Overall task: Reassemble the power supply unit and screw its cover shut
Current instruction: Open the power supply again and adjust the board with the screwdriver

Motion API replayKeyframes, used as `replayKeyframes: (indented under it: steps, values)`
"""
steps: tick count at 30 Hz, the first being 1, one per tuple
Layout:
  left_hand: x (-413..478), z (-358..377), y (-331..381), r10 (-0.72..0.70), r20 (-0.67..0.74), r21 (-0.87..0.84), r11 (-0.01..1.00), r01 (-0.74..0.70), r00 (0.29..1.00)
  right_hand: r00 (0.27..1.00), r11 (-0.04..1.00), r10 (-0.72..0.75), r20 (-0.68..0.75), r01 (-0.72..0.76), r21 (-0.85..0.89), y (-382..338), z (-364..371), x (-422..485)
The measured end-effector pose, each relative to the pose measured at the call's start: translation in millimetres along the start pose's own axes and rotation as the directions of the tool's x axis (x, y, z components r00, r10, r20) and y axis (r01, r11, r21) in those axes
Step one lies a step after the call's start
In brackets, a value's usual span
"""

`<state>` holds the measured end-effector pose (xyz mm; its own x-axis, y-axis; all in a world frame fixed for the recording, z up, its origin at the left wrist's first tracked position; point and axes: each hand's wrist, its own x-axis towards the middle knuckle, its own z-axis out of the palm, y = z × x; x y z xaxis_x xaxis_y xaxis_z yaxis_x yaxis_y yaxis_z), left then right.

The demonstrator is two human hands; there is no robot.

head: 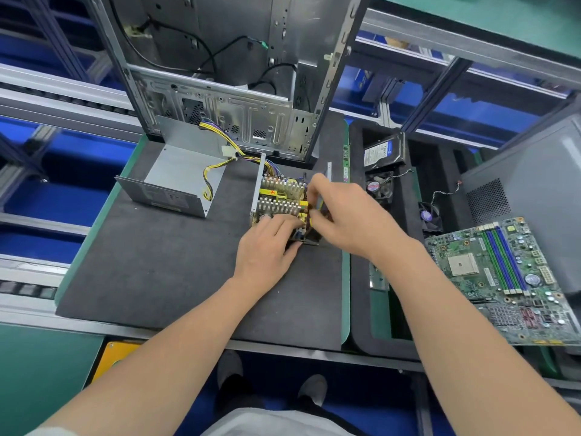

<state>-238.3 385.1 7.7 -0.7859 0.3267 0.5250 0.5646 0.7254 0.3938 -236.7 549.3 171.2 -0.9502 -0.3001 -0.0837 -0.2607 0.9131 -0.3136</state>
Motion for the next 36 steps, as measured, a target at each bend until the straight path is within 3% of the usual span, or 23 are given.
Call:
replayKeyframes:
  steps: [4, 9, 11, 16, 19, 22, 24, 26, 29, 32, 36]
  values:
    - [1.4, 0.0, 1.6, 0.003, -0.007, 0.025, 1.0, -0.002, 1.0, 0.996, 0.974, 0.085, 0.002, -0.083, -0.211, -9.7, -1.7, 5.9]
    - [3.9, -0.3, 3.8, -0.02, -0.028, 0.078, 0.997, 0.022, 0.999, 0.985, 0.992, -0.085, 0.148, 0.097, -0.077, -13.8, -13.4, 8.3]
    - [4.1, 0.3, 4.1, -0.036, -0.006, 0.082, 0.996, 0.036, 0.999, 0.986, 0.99, -0.1, 0.133, 0.112, -0.091, -13.6, -12.2, 8.8]
    - [4.2, 0.7, 4.7, -0.036, 0.002, 0.095, 0.995, 0.036, 0.999, 0.988, 0.954, 0.154, -0.027, -0.156, -0.254, -20.8, 6.1, 8.6]
    - [4.1, 1.9, 4.5, -0.032, -0.015, 0.11, 0.993, 0.033, 0.999, 0.999, 0.961, 0.041, 0.002, -0.039, -0.272, -23.6, 1.3, 5.3]
    - [3.1, 4.3, 3.3, -0.031, -0.023, 0.123, 0.992, 0.034, 0.999, 0.974, 0.941, -0.174, 0.143, 0.207, -0.268, -22.2, -12.8, 2.0]
    - [2.9, 5.8, 3.0, -0.041, -0.024, 0.135, 0.99, 0.043, 0.999, 0.955, 0.931, -0.199, 0.221, 0.255, -0.261, -21.4, -16.3, 2.7]
    - [3.1, 5.6, 3.7, -0.059, -0.02, 0.125, 0.99, 0.061, 0.998, 0.973, 0.952, -0.141, 0.181, 0.184, -0.244, -19.6, -13.2, 5.3]
    - [3.5, 4.1, 4.3, -0.072, 0.012, 0.118, 0.991, 0.07, 0.997, 0.999, 0.967, 0.043, 0.025, -0.035, -0.254, -15.1, -3.8, 11.3]
    - [5.1, 3.2, 7.1, -0.086, 0.025, 0.107, 0.991, 0.083, 0.996, 0.966, 0.933, 0.232, -0.113, -0.254, -0.257, -13.8, 7.2, 12.2]
    - [7.9, 1.8, 13.5, -0.117, -0.01, 0.117, 0.986, 0.117, 0.993, 0.967, 0.9, 0.196, -0.162, -0.243, -0.363, -18.3, 12.3, 7.6]
